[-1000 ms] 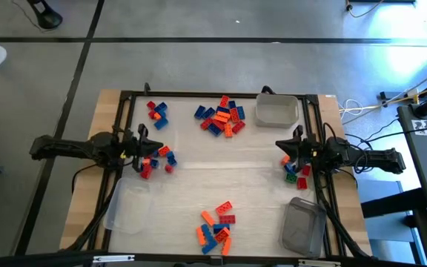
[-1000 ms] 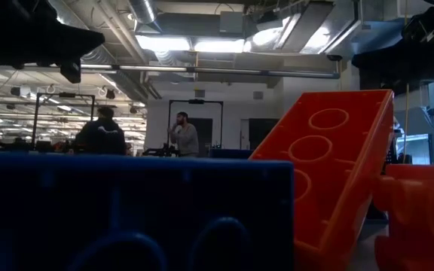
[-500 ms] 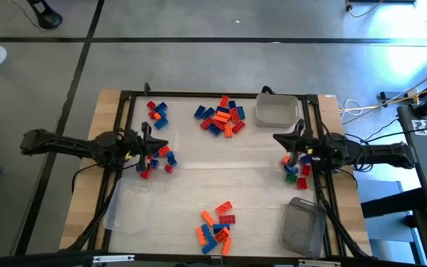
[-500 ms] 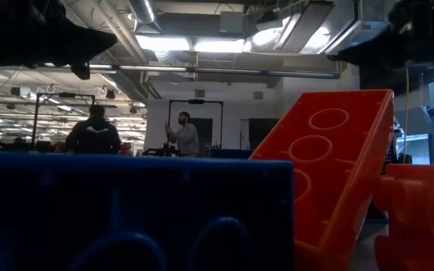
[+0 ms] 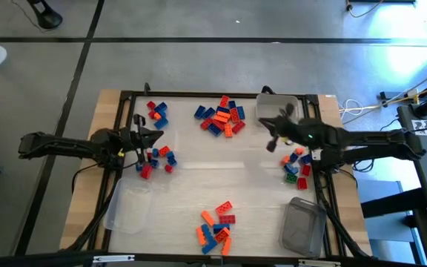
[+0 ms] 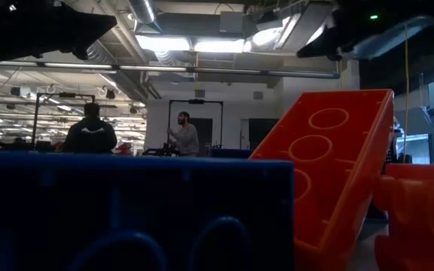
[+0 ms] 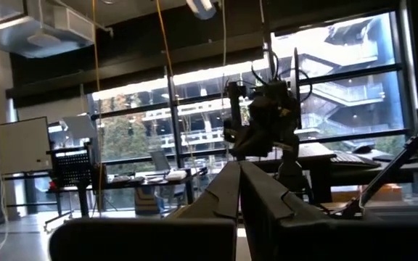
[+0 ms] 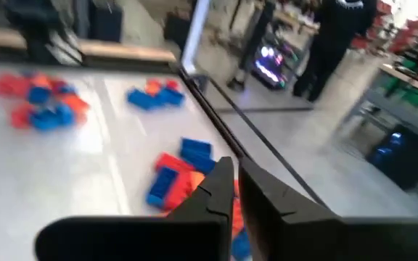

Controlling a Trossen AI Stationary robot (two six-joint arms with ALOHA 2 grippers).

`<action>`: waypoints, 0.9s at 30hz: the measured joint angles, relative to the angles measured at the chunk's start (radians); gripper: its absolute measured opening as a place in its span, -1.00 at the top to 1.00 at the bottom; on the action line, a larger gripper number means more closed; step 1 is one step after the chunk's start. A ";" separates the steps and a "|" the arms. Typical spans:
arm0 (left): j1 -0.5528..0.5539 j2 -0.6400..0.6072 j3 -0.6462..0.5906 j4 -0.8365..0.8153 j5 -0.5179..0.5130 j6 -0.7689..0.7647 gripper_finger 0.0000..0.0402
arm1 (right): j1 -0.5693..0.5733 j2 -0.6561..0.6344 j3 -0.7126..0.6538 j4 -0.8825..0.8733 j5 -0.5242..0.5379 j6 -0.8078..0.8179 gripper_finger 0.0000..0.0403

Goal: Sort blocks by size
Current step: Put the red game piece into the gray bin

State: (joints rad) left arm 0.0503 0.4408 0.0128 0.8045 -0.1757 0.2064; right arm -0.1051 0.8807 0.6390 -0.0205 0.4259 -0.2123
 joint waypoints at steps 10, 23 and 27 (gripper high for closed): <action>0.001 0.000 0.000 -0.007 0.000 0.010 1.00 | -0.204 0.330 0.207 -0.089 -0.145 -0.168 0.87; 0.004 0.000 0.000 0.000 0.000 0.038 1.00 | -0.289 0.571 0.260 -0.099 -0.304 -0.323 0.87; 0.004 0.000 0.000 0.007 0.000 0.038 1.00 | -0.288 0.612 0.260 -0.108 -0.307 -0.310 0.87</action>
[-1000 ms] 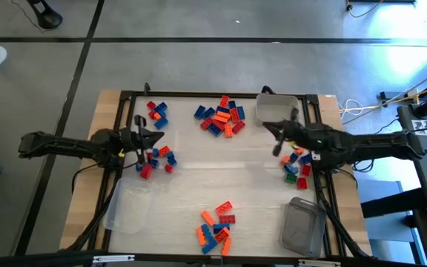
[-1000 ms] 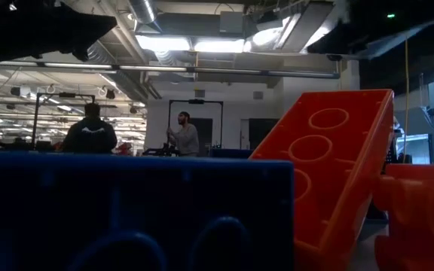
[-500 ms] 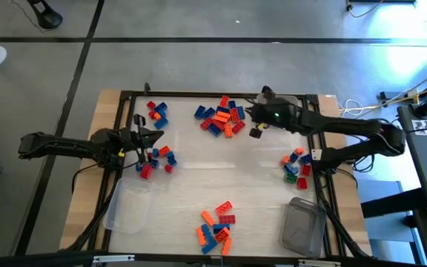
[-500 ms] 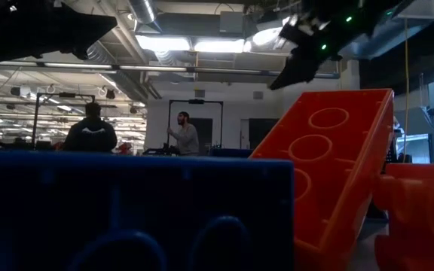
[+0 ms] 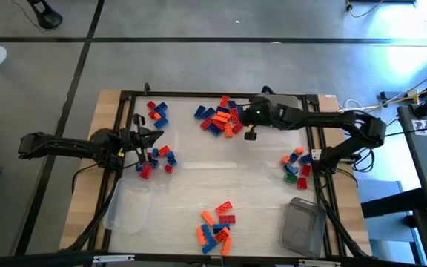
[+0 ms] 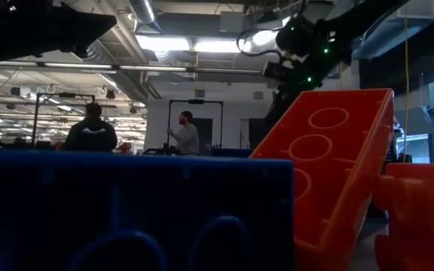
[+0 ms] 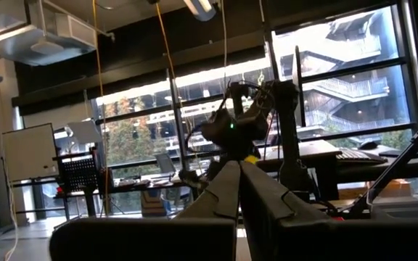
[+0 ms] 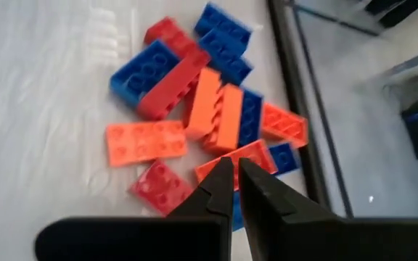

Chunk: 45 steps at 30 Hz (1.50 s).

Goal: Sort blocks by size
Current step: Put the red game piece into the gray bin

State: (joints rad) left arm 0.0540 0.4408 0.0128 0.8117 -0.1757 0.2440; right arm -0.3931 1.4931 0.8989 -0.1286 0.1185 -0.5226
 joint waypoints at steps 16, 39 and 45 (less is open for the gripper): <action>0.000 0.000 0.000 0.011 0.000 -0.001 1.00 | 0.000 0.045 0.063 -0.145 -0.040 0.129 -0.15; 0.000 0.000 0.000 0.011 0.000 0.024 1.00 | 0.000 0.350 0.388 -0.547 -0.013 -0.068 -0.39; 0.000 0.000 0.000 0.012 0.000 0.023 1.00 | 0.000 0.385 0.388 -0.523 -0.024 -0.113 -0.39</action>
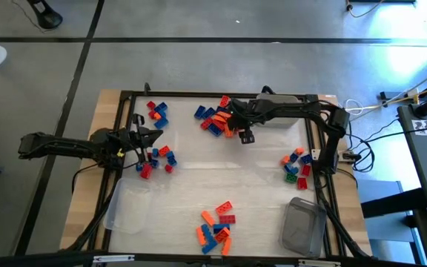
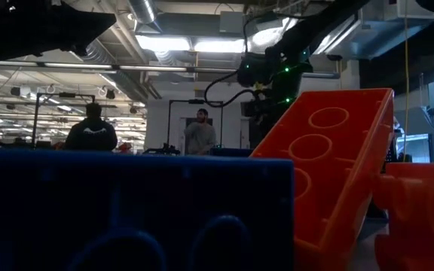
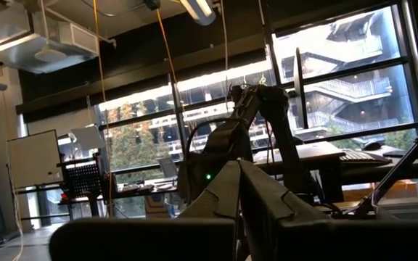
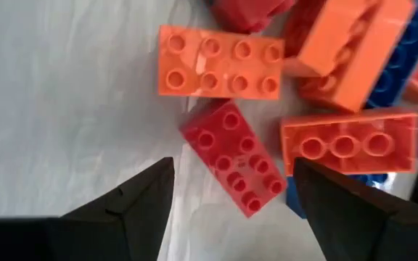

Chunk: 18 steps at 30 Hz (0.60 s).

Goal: Sort blocks by size
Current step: Put the red game piece into the gray bin

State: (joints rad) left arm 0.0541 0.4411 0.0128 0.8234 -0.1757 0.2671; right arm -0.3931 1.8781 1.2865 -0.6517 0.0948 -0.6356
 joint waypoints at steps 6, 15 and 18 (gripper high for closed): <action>0.000 0.000 0.000 0.000 0.000 -0.001 1.00 | 0.000 0.042 0.000 0.025 -0.002 -0.030 -0.39; 0.000 0.000 0.000 0.000 0.000 -0.005 1.00 | 0.000 0.053 0.000 0.050 -0.029 -0.054 -0.39; 0.000 0.000 0.000 0.000 0.000 -0.005 1.00 | -0.001 0.064 0.000 0.063 -0.035 -0.056 -0.39</action>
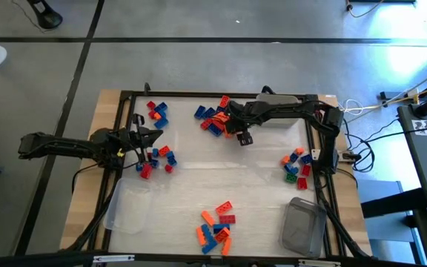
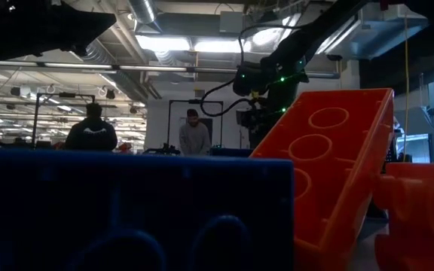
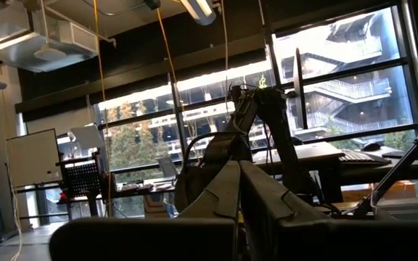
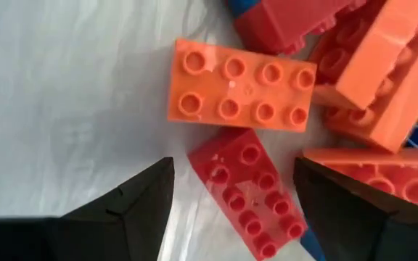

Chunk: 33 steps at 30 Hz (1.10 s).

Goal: Sort blocks by size
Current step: Put the red game piece into the gray bin

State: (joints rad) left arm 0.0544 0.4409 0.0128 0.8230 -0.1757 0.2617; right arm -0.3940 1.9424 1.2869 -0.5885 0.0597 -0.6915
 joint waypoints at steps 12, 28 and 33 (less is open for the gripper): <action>0.000 0.000 0.000 -0.002 0.000 0.000 1.00 | -0.006 0.038 0.003 -0.012 -0.004 -0.001 -0.34; 0.000 0.000 0.000 -0.002 0.000 0.000 1.00 | -0.004 0.041 0.001 -0.031 0.027 0.027 0.27; 0.000 0.000 0.000 -0.002 0.000 0.000 1.00 | -0.004 0.031 0.001 -0.045 0.029 0.073 0.26</action>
State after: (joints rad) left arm 0.0544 0.4412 0.0128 0.8211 -0.1757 0.2615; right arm -0.3985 1.9735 1.2877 -0.6333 0.0886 -0.6190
